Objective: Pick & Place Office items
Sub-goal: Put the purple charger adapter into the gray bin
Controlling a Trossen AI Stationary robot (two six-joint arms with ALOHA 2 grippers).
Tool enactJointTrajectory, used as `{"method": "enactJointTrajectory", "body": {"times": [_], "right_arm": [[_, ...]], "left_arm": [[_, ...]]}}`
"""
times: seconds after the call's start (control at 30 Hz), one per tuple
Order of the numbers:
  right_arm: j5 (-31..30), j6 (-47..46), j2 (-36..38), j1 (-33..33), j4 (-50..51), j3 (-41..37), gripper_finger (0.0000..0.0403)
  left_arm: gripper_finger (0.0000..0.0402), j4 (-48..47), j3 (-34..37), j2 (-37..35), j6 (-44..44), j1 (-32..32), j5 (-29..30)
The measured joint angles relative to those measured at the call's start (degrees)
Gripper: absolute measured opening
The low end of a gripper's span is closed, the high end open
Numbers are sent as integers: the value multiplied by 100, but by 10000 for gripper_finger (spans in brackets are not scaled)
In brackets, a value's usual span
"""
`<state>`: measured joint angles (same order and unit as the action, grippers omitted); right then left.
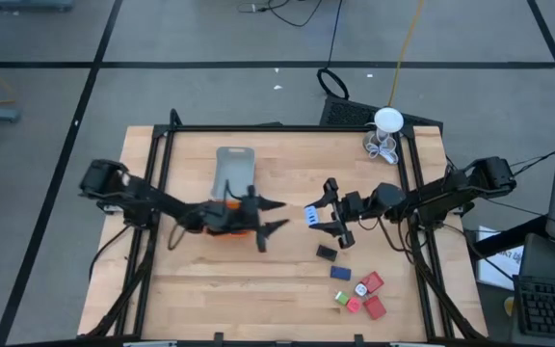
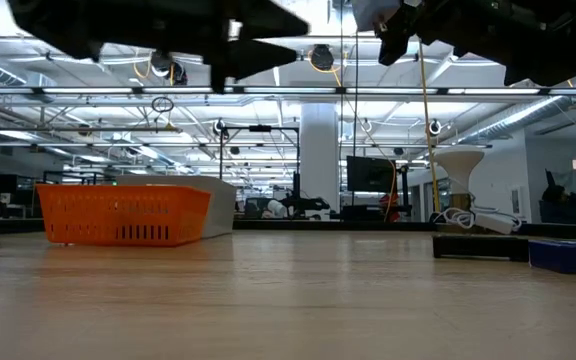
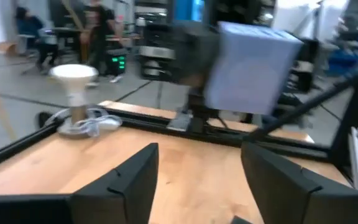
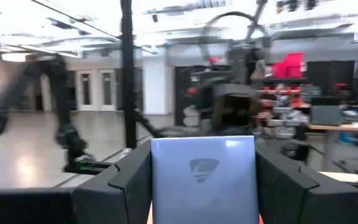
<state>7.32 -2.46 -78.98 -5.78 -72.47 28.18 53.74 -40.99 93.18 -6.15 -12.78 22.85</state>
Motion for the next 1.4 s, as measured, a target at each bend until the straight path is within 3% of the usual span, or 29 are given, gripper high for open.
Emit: {"method": "enactJointTrajectory", "body": {"times": [0.2,0.43,0.77,1.17,1.4], "right_arm": [[-17,85,0,15,0,0,208],[-15,170,8,20,-95,0,208],[-25,223,-2,20,-45,2,208],[-8,214,-2,20,-57,2,208],[-10,229,-2,20,-55,-2,208]], "left_arm": [[257,1,-812,634,422,-9,-192],[259,-43,-1308,841,676,47,-235],[262,-66,-1419,932,548,86,-527],[304,-107,-1427,989,-256,270,-909],[308,-159,-1758,1383,30,373,-916]]}}
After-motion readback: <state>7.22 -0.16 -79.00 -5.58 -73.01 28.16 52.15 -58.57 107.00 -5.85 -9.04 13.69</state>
